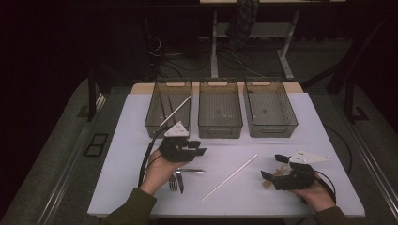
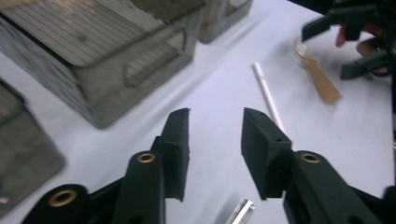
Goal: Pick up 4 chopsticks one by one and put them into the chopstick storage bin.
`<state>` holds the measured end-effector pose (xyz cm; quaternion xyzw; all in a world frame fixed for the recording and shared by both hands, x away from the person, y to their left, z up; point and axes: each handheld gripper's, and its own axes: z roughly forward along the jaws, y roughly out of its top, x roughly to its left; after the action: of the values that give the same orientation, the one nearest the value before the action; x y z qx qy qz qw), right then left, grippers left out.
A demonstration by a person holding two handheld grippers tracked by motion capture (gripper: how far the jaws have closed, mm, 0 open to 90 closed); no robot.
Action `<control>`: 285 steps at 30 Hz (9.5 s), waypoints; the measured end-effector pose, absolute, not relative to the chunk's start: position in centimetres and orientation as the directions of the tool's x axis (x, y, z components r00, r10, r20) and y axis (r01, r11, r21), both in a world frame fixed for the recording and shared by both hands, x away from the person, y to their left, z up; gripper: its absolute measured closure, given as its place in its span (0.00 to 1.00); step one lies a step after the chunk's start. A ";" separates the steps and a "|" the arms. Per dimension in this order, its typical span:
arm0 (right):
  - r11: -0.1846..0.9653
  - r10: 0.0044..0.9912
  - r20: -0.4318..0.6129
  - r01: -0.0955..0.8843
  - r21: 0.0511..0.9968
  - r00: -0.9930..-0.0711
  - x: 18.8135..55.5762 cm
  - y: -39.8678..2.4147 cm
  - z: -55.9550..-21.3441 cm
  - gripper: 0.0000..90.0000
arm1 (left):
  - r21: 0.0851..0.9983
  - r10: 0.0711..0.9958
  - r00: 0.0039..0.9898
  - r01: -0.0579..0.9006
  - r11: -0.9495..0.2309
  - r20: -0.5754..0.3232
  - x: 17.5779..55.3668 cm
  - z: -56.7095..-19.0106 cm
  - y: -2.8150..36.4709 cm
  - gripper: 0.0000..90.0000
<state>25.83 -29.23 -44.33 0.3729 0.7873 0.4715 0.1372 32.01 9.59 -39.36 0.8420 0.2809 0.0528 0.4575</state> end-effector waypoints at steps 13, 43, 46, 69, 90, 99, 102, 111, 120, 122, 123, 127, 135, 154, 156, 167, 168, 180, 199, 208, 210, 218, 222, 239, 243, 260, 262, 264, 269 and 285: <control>0.284 0.713 0.133 0.457 0.843 -0.689 25.8 -29.0 -44.4 0.13 | 0.760 0.453 0.872 0.421 -0.495 -0.188 30.1 -41.3 6.2 0.83; 0.291 0.713 0.123 0.451 0.843 -0.690 25.8 -29.1 -44.3 0.13 | 0.655 0.353 0.911 0.402 -0.640 -0.213 28.2 -44.6 2.4 0.90; 0.290 0.715 0.124 0.453 0.843 -0.688 25.8 -29.1 -44.3 0.13 | 0.655 0.356 0.912 0.397 -0.643 -0.204 28.1 -44.6 2.3 0.91; 0.285 0.716 0.124 0.450 0.847 -0.687 25.7 -29.3 -44.2 0.13 | 0.615 0.393 0.904 0.409 -0.674 -0.171 28.7 -44.0 4.9 0.94; 0.285 0.716 0.125 0.451 0.846 -0.687 25.7 -29.1 -44.2 0.13 | 0.670 0.389 0.899 0.416 -0.615 -0.202 30.4 -44.3 1.2 0.85; 0.290 0.715 0.122 0.451 0.844 -0.688 25.8 -29.1 -44.2 0.13 | 0.668 0.412 0.895 0.413 -0.618 -0.172 30.1 -44.8 0.9 0.92; 0.292 0.714 0.121 0.451 0.843 -0.690 25.8 -29.0 -44.3 0.13 | 0.670 0.418 0.890 0.422 -0.610 -0.181 30.1 -44.8 0.9 0.93; 0.291 0.714 0.119 0.448 0.845 -0.690 25.7 -29.0 -44.2 0.13 | 0.677 0.427 0.884 0.434 -0.595 -0.191 30.0 -44.9 1.1 0.93; 0.287 0.715 0.123 0.448 0.847 -0.689 25.8 -29.1 -44.2 0.13 | 0.689 0.419 0.881 0.443 -0.574 -0.218 30.1 -44.5 1.4 0.93; 0.287 0.714 0.121 0.447 0.847 -0.689 25.8 -29.1 -44.2 0.13 | 0.690 0.421 0.879 0.448 -0.568 -0.224 30.2 -44.4 1.5 0.93; 0.287 0.714 0.122 0.447 0.847 -0.689 25.8 -29.1 -44.2 0.13 | 0.691 0.421 0.878 0.450 -0.566 -0.227 30.2 -44.3 1.6 0.94; 0.285 0.715 0.123 0.448 0.847 -0.688 25.7 -29.1 -44.2 0.13 | 0.698 0.421 0.875 0.456 -0.552 -0.238 30.4 -43.8 2.0 0.94; 0.285 0.713 0.123 0.446 0.848 -0.690 25.7 -29.1 -44.1 0.13 | 0.701 0.423 0.870 0.466 -0.539 -0.252 30.7 -43.0 2.9 0.93; 0.293 0.712 0.118 0.446 0.846 -0.693 25.8 -29.1 -44.2 0.13 | 0.729 0.439 0.868 0.453 -0.513 -0.231 31.3 -41.2 5.7 0.93; 0.294 0.712 0.118 0.446 0.845 -0.693 25.8 -29.1 -44.2 0.13 | 0.733 0.444 0.866 0.455 -0.506 -0.231 31.4 -41.1 6.2 0.94; 0.293 0.713 0.117 0.446 0.846 -0.692 25.8 -29.1 -44.2 0.13 | 0.744 0.474 0.853 0.459 -0.485 -0.217 32.1 -40.2 8.7 0.93; 0.293 0.713 0.118 0.447 0.845 -0.691 25.8 -29.1 -44.2 0.13 | 0.746 0.478 0.851 0.460 -0.482 -0.217 32.1 -40.1 9.0 0.94; 0.293 0.713 0.118 0.446 0.845 -0.692 25.8 -29.1 -44.2 0.13 | 0.765 0.511 0.834 0.465 -0.447 -0.208 33.0 -38.7 11.4 0.93; 0.296 0.713 0.119 0.450 0.842 -0.691 25.9 -28.9 -44.4 0.13 | 0.799 0.587 0.784 0.477 -0.366 -0.200 35.1 -37.2 14.5 0.93; 0.291 0.718 0.124 0.457 0.841 -0.685 26.0 -29.0 -44.4 0.13 | 0.793 0.617 0.764 0.489 -0.365 -0.187 37.2 -36.6 14.8 0.93; 0.291 0.717 0.124 0.456 0.841 -0.686 25.9 -29.0 -44.4 0.13 | 0.793 0.625 0.759 0.491 -0.361 -0.185 37.7 -36.4 14.9 0.93; 0.291 0.718 0.125 0.458 0.840 -0.685 26.0 -29.0 -44.4 0.13 | 0.791 0.653 0.735 0.503 -0.349 -0.179 39.6 -35.7 15.2 0.93; 0.291 0.718 0.124 0.457 0.841 -0.685 26.0 -29.0 -44.4 0.13 | 0.791 0.672 0.718 0.512 -0.334 -0.181 40.5 -35.4 15.5 0.93; 0.289 0.718 0.126 0.458 0.841 -0.685 25.9 -29.0 -44.4 0.13 | 0.772 0.753 0.628 0.573 -0.276 -0.197 44.6 -34.8 16.6 0.93; 0.284 0.719 0.128 0.456 0.844 -0.684 25.9 -29.1 -44.3 0.13 | 0.759 0.778 0.598 0.594 -0.267 -0.194 45.7 -34.8 16.8 0.93; 0.270 0.716 0.139 0.455 0.849 -0.684 25.8 -29.1 -44.2 0.13 | 0.720 0.847 0.513 0.640 -0.269 -0.140 50.3 -34.7 16.2 0.93; 0.267 0.717 0.141 0.455 0.849 -0.683 25.8 -29.1 -44.2 0.13 | 0.716 0.852 0.504 0.647 -0.263 -0.142 50.8 -34.9 16.1 0.93; 0.266 0.716 0.142 0.455 0.850 -0.683 25.8 -29.2 -44.2 0.13 | 0.717 0.854 0.499 0.649 -0.255 -0.148 51.3 -35.1 15.9 0.93; 0.271 0.714 0.137 0.451 0.850 -0.687 25.7 -29.2 -44.2 0.13 | 0.697 0.856 0.500 0.661 -0.277 -0.134 52.4 -36.1 15.2 0.93; 0.274 0.721 0.131 0.453 0.848 -0.681 25.4 -29.2 -44.2 0.13 | 0.740 0.829 0.546 0.606 -0.292 -0.120 51.2 -35.6 14.0 0.65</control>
<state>25.36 -29.23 -44.20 0.3735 0.7856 0.4726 0.1414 51.25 14.02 -35.56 0.7904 0.4539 0.1453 0.3847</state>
